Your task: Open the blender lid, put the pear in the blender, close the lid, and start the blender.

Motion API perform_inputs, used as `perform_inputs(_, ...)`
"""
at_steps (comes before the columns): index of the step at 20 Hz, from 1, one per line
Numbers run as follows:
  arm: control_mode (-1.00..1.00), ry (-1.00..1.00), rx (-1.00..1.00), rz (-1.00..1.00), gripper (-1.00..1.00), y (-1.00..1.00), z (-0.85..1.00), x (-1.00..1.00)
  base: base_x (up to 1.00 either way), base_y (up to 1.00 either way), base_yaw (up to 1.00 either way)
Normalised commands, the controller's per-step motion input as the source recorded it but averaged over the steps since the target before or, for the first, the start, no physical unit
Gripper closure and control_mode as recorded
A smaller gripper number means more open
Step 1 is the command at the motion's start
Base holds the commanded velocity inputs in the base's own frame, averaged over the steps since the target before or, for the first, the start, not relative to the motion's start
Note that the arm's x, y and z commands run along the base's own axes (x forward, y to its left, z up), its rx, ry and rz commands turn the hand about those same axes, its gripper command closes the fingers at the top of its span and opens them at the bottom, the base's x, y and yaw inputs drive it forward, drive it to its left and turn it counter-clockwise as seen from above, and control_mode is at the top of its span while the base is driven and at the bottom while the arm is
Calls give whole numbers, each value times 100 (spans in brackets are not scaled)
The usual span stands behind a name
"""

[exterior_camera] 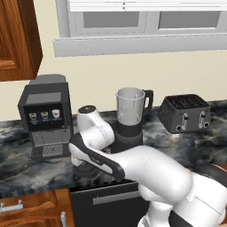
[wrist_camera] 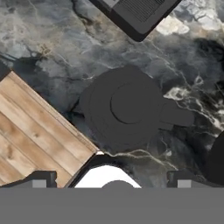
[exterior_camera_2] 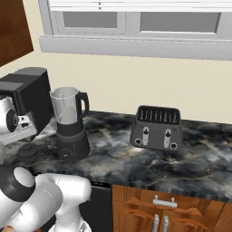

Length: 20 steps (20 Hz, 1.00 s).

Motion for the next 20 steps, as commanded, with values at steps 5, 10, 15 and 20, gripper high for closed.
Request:
perform_inputs(5,-100,1,0,0,-100,0,-44,36,0,0,0)
perform_inputs(10,-100,1,0,0,-100,7,-31,28,0,0,0)
perform_inputs(15,-100,1,0,0,-100,14,-18,8,0,0,0)
perform_inputs(20,-100,0,0,0,-100,7,-16,5,0,0,0)
